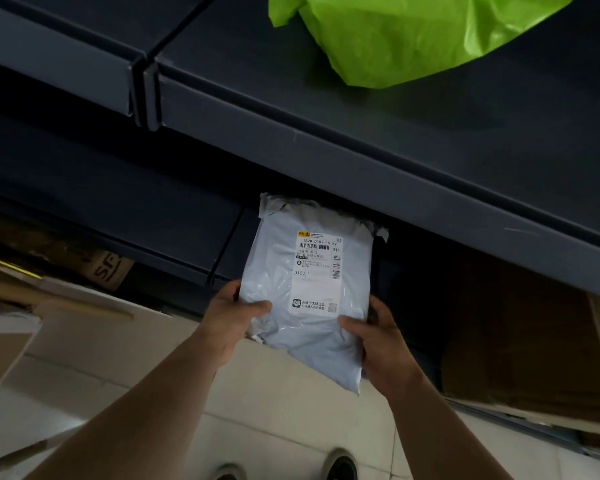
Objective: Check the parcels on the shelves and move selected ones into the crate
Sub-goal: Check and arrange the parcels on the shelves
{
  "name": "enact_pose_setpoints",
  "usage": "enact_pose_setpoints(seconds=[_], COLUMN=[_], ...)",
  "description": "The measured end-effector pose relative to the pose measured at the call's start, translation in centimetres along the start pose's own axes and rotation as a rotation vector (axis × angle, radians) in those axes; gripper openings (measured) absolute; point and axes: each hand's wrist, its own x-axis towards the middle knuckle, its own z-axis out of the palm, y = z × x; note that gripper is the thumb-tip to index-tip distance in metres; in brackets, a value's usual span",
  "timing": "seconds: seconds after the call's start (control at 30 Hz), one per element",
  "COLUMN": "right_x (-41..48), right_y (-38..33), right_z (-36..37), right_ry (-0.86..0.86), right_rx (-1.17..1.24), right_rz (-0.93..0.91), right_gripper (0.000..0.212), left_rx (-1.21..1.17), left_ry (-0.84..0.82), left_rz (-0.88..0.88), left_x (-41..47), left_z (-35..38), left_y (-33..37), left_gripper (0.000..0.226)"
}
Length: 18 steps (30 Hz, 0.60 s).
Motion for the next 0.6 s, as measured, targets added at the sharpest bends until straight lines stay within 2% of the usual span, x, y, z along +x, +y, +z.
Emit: enact_pose_setpoints(seconds=[0.2,0.37,0.47,0.53,0.6], right_x=[1.5,1.5,0.0,-1.7,-3.7], right_y=[0.0,-0.9,-2.0,-3.0,-4.1], right_z=[0.9,2.0,2.3,1.8,0.7], right_ry=[0.03,0.116,0.17,0.179,0.157], right_rx=[-0.058,-0.181,-0.306,-0.325,-0.335], right_rz=[-0.009,-0.041,-0.023,0.0,0.017], right_gripper=[0.052,0.057,0.056,0.051,0.041], left_rx=[0.041,0.057,0.097,0.165,0.159], left_ry=[0.028,0.11,0.253,0.394,0.468], left_rz=[0.04,0.104,0.075,0.052,0.051], left_x=[1.3,2.1,1.3,-0.4,-2.5], left_z=[0.9,2.1,2.8,3.8,4.9], left_y=[0.1,-0.1,-0.4,-0.5,-0.7], left_gripper=[0.031,0.04,0.05,0.051,0.065])
